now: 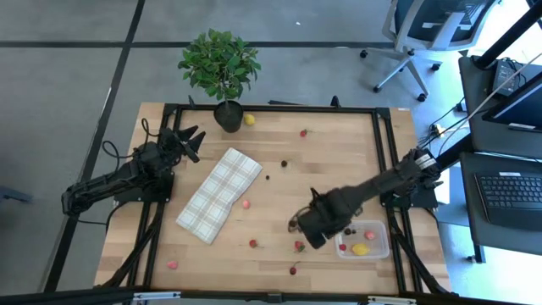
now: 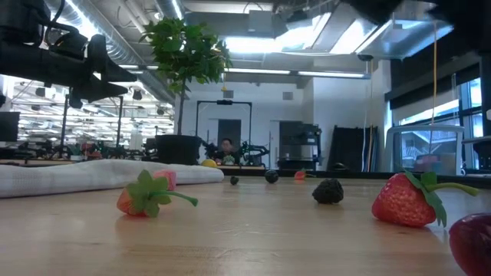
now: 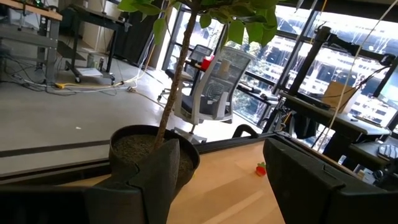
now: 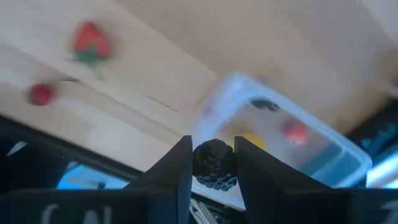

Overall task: Pick and placing Produce into tupperware
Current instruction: Put the top black raspberry into the transparent bin, then put the bottom right strawberry into the transparent bin

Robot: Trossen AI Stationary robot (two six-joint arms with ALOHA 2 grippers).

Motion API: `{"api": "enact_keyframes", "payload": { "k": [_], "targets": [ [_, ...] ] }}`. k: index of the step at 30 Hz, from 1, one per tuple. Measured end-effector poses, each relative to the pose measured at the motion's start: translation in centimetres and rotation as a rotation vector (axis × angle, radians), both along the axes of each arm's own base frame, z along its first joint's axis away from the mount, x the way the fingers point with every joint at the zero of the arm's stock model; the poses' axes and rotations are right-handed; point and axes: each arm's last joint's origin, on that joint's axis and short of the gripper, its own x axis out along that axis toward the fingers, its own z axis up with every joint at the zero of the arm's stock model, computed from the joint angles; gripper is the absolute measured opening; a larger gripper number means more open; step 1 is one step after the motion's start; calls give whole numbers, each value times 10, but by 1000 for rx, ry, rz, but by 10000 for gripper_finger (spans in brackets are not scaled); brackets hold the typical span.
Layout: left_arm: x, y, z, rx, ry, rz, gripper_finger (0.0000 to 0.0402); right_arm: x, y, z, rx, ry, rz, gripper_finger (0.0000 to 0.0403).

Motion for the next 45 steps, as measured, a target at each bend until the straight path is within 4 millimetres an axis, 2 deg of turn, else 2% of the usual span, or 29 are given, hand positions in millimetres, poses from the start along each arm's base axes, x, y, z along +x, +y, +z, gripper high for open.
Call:
{"api": "enact_keyframes", "payload": {
  "k": [8, 13, 18, 32, 41, 45],
  "targets": [
    [0, 0, 0, -4, -4, 5, 225, -33, 22, -33, -107, 160, -12, 108],
    [0, 0, 0, -4, -4, 5, 225, -48, 25, -55, -147, 221, 24, 113],
    [-1, 0, 0, 13, 15, 26, 225, -56, 23, -65, -172, 258, 36, 114],
    [-1, 0, 0, 12, 14, 26, 225, -55, 23, -70, -179, 225, 44, 136],
    [-1, 1, 0, 15, 17, 28, 225, -52, 25, -70, -136, 194, 87, 210],
    [-1, 0, 0, 15, 17, 27, 225, -48, 28, -51, -145, 183, 105, 232]
  ]
}}
